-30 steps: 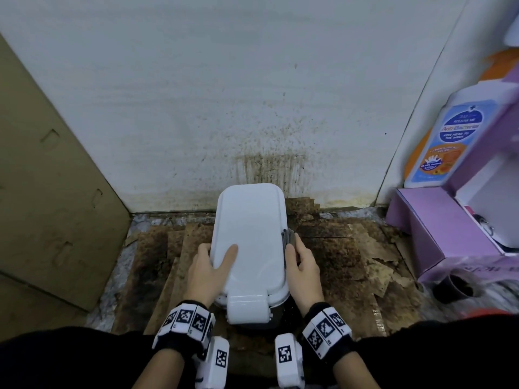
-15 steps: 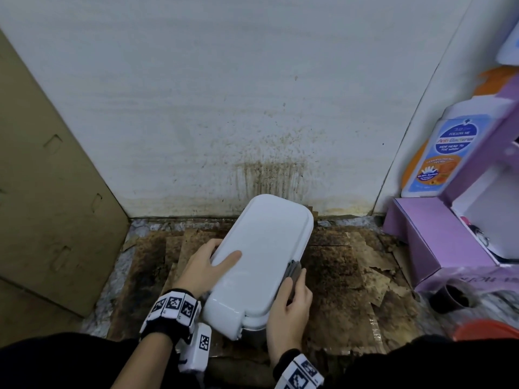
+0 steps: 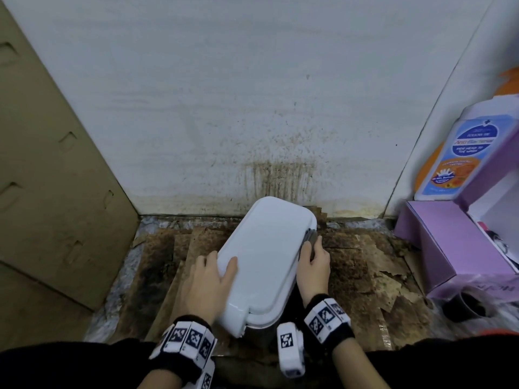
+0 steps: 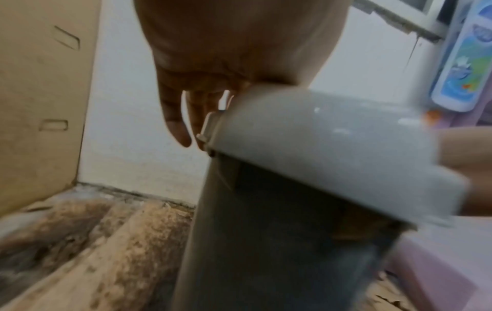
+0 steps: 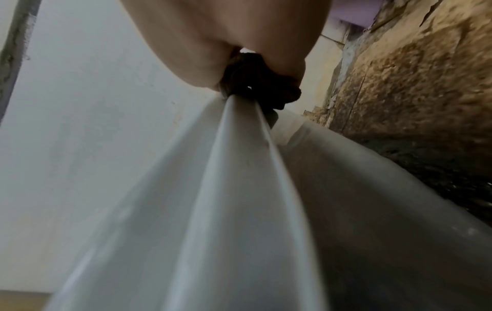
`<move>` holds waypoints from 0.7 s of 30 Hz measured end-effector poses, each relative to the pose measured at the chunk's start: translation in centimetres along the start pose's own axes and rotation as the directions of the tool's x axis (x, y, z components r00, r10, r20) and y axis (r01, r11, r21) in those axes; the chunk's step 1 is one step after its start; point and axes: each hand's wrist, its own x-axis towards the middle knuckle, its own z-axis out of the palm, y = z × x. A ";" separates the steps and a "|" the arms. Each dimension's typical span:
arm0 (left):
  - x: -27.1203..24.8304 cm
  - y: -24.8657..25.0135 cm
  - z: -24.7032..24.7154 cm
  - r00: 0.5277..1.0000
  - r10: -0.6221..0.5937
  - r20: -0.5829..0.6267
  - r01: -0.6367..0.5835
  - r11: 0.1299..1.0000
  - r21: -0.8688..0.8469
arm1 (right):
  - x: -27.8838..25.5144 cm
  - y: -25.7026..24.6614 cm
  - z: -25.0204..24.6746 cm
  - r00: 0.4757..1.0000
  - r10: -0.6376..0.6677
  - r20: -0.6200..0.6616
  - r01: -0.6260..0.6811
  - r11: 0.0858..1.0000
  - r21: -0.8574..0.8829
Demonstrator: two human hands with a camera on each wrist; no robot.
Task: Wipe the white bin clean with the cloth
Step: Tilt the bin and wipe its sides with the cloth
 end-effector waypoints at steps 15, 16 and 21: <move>-3.5 -1.2 1.1 0.982 -0.187 0.034 0.181 0.865 -0.467 | 8.7 -3.6 -3.1 0.969 0.066 0.239 -0.100 0.986 0.132; -3.5 -1.1 0.9 0.982 -0.185 0.046 0.185 0.865 -0.466 | 8.7 -3.5 -3.2 0.970 0.064 0.235 -0.098 0.986 0.137; -3.1 -1.7 0.3 0.984 -0.174 0.048 0.176 0.865 -0.470 | 7.9 -2.9 -3.3 0.983 0.012 0.184 -0.050 0.978 0.202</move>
